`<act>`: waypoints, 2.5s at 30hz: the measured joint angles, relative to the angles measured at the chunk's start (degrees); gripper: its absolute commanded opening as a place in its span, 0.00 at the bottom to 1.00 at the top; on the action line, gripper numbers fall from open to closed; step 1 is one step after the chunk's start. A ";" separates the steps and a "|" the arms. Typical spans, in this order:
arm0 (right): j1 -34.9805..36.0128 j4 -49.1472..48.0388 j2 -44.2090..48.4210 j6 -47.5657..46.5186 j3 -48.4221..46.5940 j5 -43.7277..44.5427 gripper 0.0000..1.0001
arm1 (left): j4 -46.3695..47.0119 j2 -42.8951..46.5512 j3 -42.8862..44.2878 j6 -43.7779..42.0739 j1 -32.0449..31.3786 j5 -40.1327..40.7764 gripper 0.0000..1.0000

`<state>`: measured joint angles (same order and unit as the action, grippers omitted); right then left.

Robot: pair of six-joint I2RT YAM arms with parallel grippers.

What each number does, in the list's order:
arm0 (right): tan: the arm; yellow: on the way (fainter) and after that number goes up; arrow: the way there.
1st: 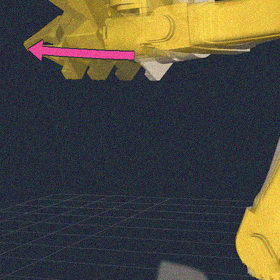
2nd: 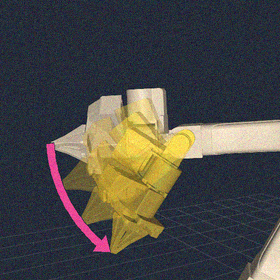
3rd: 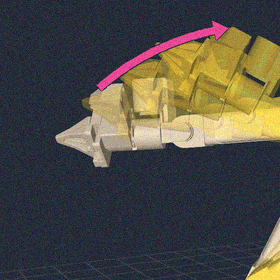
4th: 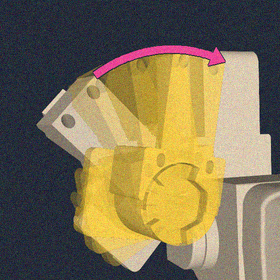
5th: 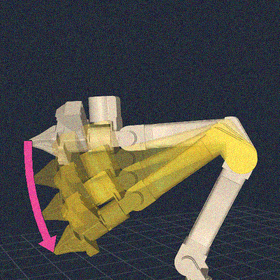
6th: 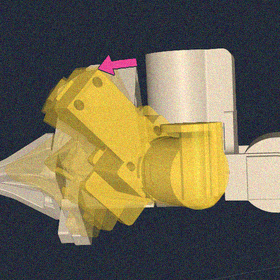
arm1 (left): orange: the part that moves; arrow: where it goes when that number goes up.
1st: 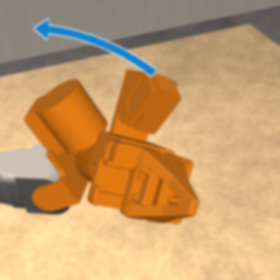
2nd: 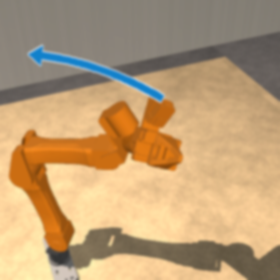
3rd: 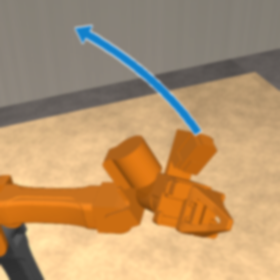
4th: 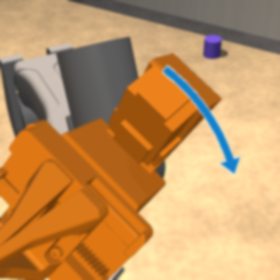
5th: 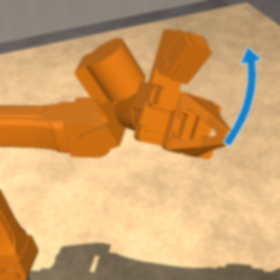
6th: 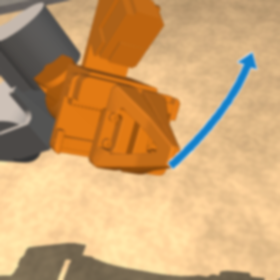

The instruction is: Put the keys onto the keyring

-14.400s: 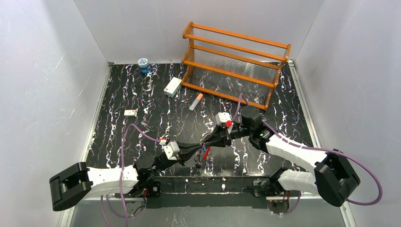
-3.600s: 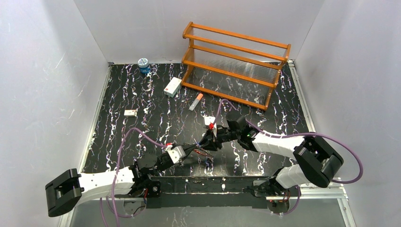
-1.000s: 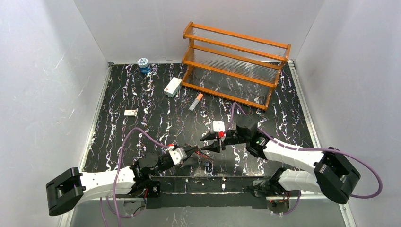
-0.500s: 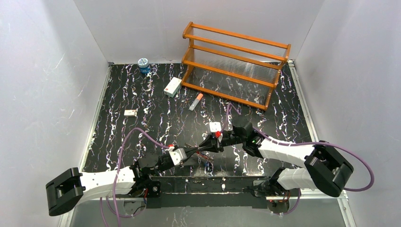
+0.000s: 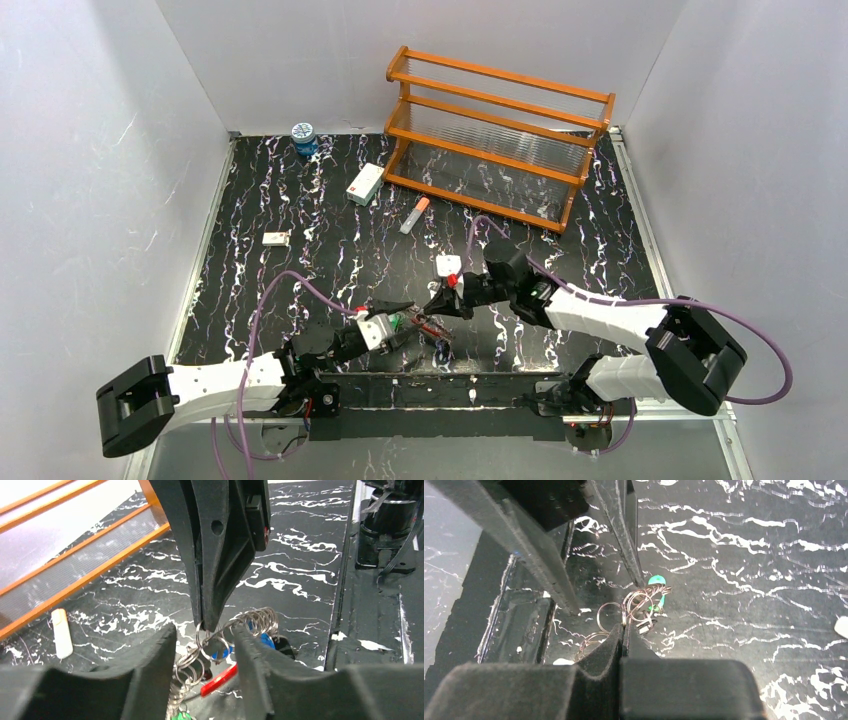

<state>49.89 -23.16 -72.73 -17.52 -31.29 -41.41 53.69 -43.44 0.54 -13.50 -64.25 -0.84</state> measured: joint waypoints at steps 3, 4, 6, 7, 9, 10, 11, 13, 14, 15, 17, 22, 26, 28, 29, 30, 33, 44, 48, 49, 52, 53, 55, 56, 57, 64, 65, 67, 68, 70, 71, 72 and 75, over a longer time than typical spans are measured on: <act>0.02 7.43 0.00 -2.01 -3.43 2.75 0.01 | -1.03 0.02 0.04 -0.50 0.00 1.05 0.50; 0.02 10.23 0.00 -2.73 -4.96 3.96 0.01 | -1.88 0.02 0.11 -0.81 0.00 1.53 0.51; 0.15 15.41 -0.02 -4.07 -8.09 6.36 0.01 | -3.96 0.02 0.52 -1.33 0.00 2.12 0.51; 0.35 17.94 -0.09 -4.66 -9.70 7.61 0.01 | -5.44 0.02 1.07 -1.64 0.00 2.38 0.51; 0.68 22.71 -0.57 -5.66 -12.87 10.12 0.01 | -8.46 0.02 2.54 -2.27 0.00 2.97 0.48; 0.87 24.81 -0.96 -6.12 -14.36 11.28 0.01 | -10.08 0.02 3.50 -2.60 0.00 3.28 0.48; 1.09 26.69 -1.42 -6.51 -15.61 12.24 0.01 | -11.76 0.02 4.52 -3.02 0.00 3.61 0.48; 1.60 30.18 -2.40 -6.97 -17.55 14.29 0.01 | -15.23 0.13 6.64 -3.96 0.00 4.52 0.47; 1.84 31.76 -2.89 -7.19 -18.21 15.17 0.01 | -15.65 0.15 6.86 -4.09 0.00 4.70 0.46; 2.10 33.40 -3.48 -7.48 -18.86 16.09 0.01 | -16.94 0.37 7.37 -4.48 0.00 5.05 0.45; 2.71 36.17 -4.74 -8.09 -19.96 17.59 0.01 | -18.91 1.05 7.69 -5.05 0.00 5.66 0.43; 3.98 40.63 -9.14 -8.92 -22.71 18.71 0.01 | -21.86 1.92 7.72 -5.90 0.00 6.40 0.38; 4.52 41.33 -11.26 -9.33 -23.32 17.20 0.01 | -22.75 1.73 7.72 -6.12 0.00 6.43 0.35; 4.52 41.24 -11.72 -9.44 -23.32 15.91 0.01 | -22.91 1.11 7.78 -6.40 0.00 6.36 0.34; 4.55 41.13 -11.80 -9.46 -23.32 15.32 0.01 | -22.99 0.57 7.85 -6.49 0.00 6.32 0.34; 4.59 41.03 -11.82 -9.46 -23.32 14.73 0.01 | -23.17 -0.11 7.96 -6.69 0.00 6.23 0.34; 4.68 40.61 -11.87 -9.49 -23.32 13.27 0.01 | -24.28 -2.99 9.01 -7.23 0.00 5.92 0.32; 5.42 39.23 -11.89 -9.53 -23.32 10.97 0.01 | -24.72 -9.31 11.98 -8.00 0.00 3.39 0.11; 5.64 39.28 -11.98 -9.79 -23.32 11.02 0.01 | -24.63 -9.66 11.98 -7.93 0.00 3.15 0.00; 5.75 39.28 -12.02 -9.94 -23.32 11.08 0.01 | -24.61 -9.66 11.98 -7.87 0.02 3.19 0.00; 5.75 39.26 -12.02 -10.29 -23.30 11.19 0.01 | -24.68 -9.57 11.98 -7.72 0.02 3.26 0.00; 5.75 39.23 -12.02 -10.38 -23.30 11.19 0.01 | -24.74 -9.49 11.98 -7.69 0.02 3.26 0.07; 5.77 39.06 -12.02 -10.58 -23.30 11.17 0.01 | -25.16 -9.05 11.98 -7.58 0.02 3.30 0.19; 5.77 38.80 -12.02 -10.60 -23.30 11.21 0.01 | -25.46 -8.74 11.98 -7.41 0.02 3.26 0.21; 5.79 38.56 -12.02 -10.60 -23.30 11.23 0.01 | -25.55 -8.57 11.98 -7.56 0.00 3.23 0.23; 5.79 38.03 -12.02 -10.56 -23.30 11.26 0.01 | -25.42 -7.67 11.98 -7.50 0.00 2.32 0.17; 5.79 38.03 -12.02 -10.56 -23.30 11.23 0.01 | -25.42 -7.67 11.98 -7.52 0.00 2.27 0.12; 5.79 38.12 -12.02 -10.56 -23.30 11.26 0.01 | -25.46 -7.67 11.98 -7.52 0.02 2.49 0.02; 5.79 38.21 -12.02 -10.56 -23.30 11.26 0.01 | -25.55 -7.67 11.98 -7.56 0.02 2.58 0.00; 5.79 38.34 -12.02 -10.69 -23.30 11.23 0.01 | -25.55 -7.67 12.00 -7.58 0.07 3.06 0.00; 5.79 38.40 -12.02 -10.80 -23.30 11.28 0.01 | -25.55 -7.67 12.02 -7.63 0.04 3.13 0.00; 5.81 38.42 -12.02 -10.95 -23.30 11.30 0.01 | -25.57 -7.67 12.02 -7.63 0.04 3.17 0.00; 5.86 38.36 -12.02 -11.06 -23.30 11.34 0.01 | -25.57 -7.67 12.07 -7.56 0.04 3.39 0.00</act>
<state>55.75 15.20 -84.75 -28.58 -54.59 -30.06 28.12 -51.11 12.60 -21.06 -64.20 2.55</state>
